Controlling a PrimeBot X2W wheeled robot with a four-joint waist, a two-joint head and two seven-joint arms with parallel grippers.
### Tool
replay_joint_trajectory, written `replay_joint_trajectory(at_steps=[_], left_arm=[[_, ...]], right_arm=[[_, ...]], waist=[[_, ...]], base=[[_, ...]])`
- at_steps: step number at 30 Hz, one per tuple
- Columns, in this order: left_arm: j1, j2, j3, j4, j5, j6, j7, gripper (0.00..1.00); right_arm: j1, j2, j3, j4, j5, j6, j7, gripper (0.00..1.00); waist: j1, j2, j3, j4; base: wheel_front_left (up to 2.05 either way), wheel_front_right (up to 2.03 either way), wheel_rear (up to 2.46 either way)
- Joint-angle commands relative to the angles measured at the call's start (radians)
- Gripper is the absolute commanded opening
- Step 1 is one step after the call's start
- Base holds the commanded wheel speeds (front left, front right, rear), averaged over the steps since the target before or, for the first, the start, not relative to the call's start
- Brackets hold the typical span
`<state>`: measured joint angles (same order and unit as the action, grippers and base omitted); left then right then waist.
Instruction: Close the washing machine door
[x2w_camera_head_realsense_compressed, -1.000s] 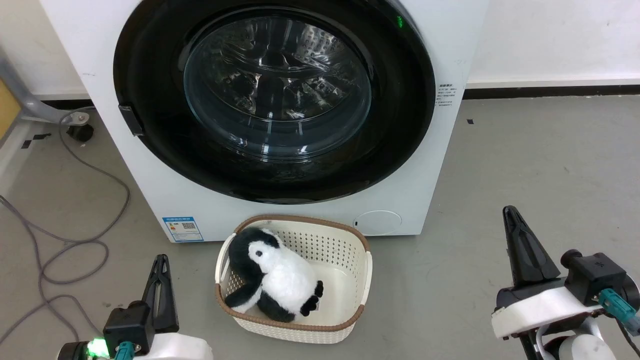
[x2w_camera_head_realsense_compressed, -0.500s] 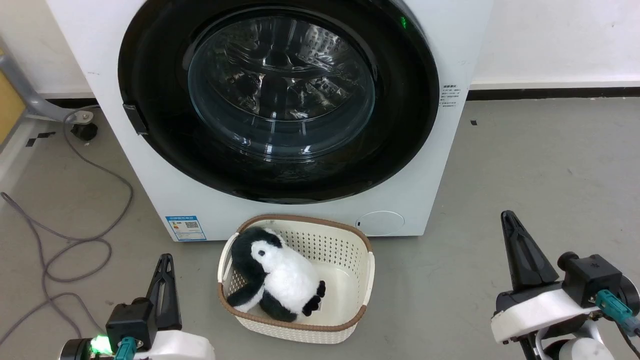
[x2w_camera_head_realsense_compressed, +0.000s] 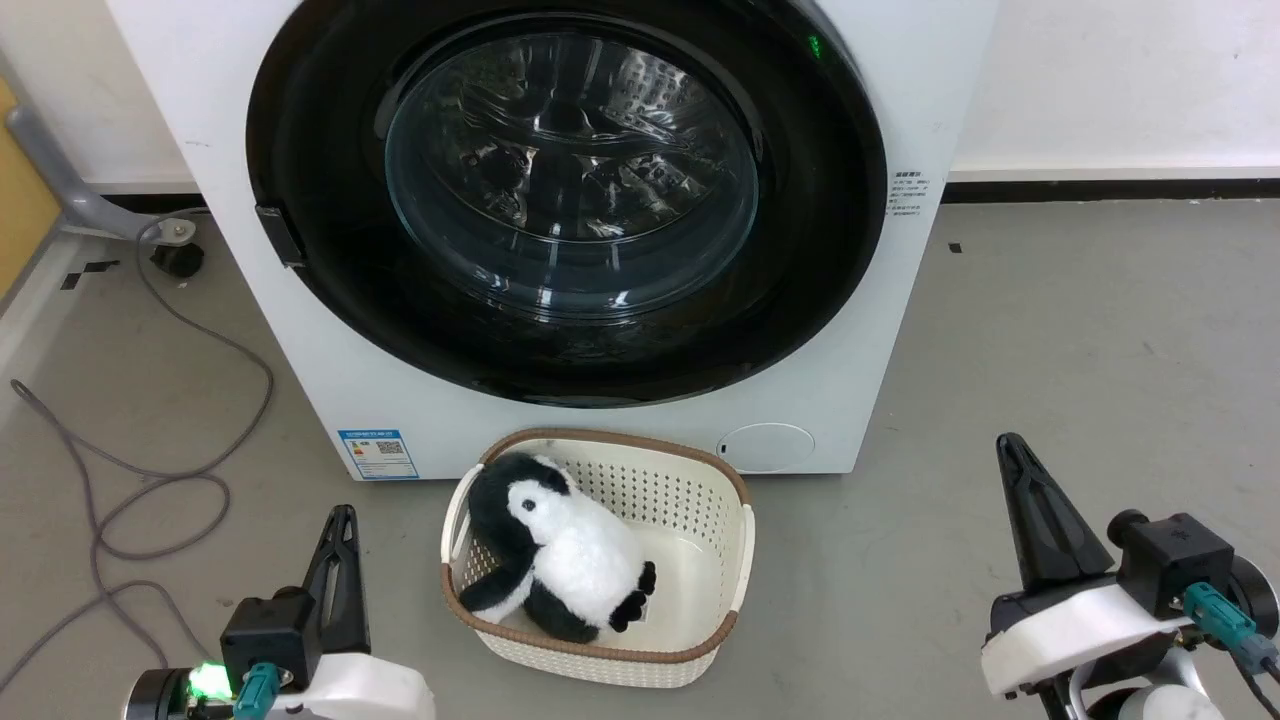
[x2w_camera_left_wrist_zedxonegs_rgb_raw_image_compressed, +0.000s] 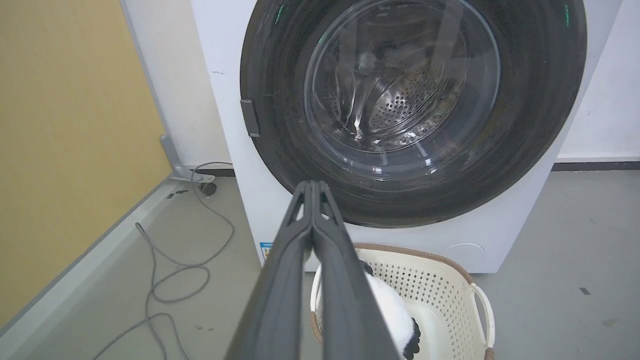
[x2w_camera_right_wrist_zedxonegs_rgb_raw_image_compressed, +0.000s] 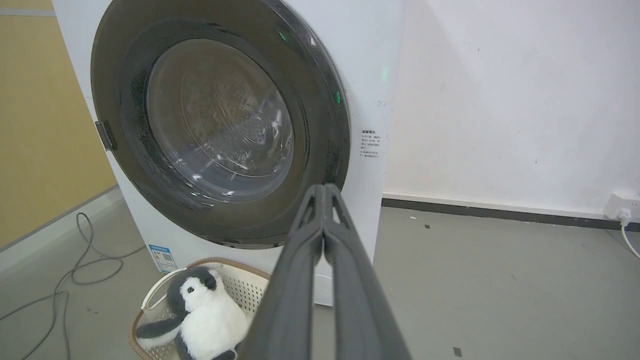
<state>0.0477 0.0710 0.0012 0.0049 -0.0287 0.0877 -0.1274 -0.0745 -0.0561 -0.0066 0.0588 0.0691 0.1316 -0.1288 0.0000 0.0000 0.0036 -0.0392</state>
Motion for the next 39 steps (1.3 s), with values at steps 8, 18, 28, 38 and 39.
replay_joint_trajectory(at_steps=[8, 18, 28, 38, 39], left_arm=[[-0.019, -0.005, 0.000, -0.002, 0.010, -0.015, 0.020, 0.00], [-0.024, -0.008, 0.000, -0.003, 0.013, -0.029, 0.040, 0.00], [-0.030, -0.011, -0.001, -0.003, 0.017, -0.043, 0.061, 0.00], [-0.035, -0.014, -0.001, -0.004, 0.021, -0.057, 0.081, 0.00], [-0.036, -0.015, -0.001, -0.004, 0.021, -0.058, 0.083, 0.00]], right_arm=[[0.025, 0.003, 0.002, -0.014, -0.019, -0.001, 0.021, 0.00], [0.034, 0.004, 0.003, -0.023, -0.028, -0.001, 0.041, 0.00], [0.044, 0.004, 0.004, -0.031, -0.038, -0.001, 0.062, 0.00], [0.053, 0.005, 0.005, -0.040, -0.048, -0.001, 0.082, 0.00], [0.054, 0.005, 0.005, -0.040, -0.048, -0.001, 0.085, 0.00]], waist=[[0.0000, 0.0000, 0.000, 0.006], [0.0000, 0.0000, -0.001, 0.012], [0.0000, 0.0000, -0.002, 0.018], [0.0000, 0.0000, -0.002, 0.025], [0.0000, 0.0000, -0.002, 0.025]], base=[[0.00, 0.00, 0.00], [0.00, 0.00, 0.00], [0.00, 0.00, 0.00], [0.00, 0.00, 0.00], [0.00, 0.00, 0.00]])
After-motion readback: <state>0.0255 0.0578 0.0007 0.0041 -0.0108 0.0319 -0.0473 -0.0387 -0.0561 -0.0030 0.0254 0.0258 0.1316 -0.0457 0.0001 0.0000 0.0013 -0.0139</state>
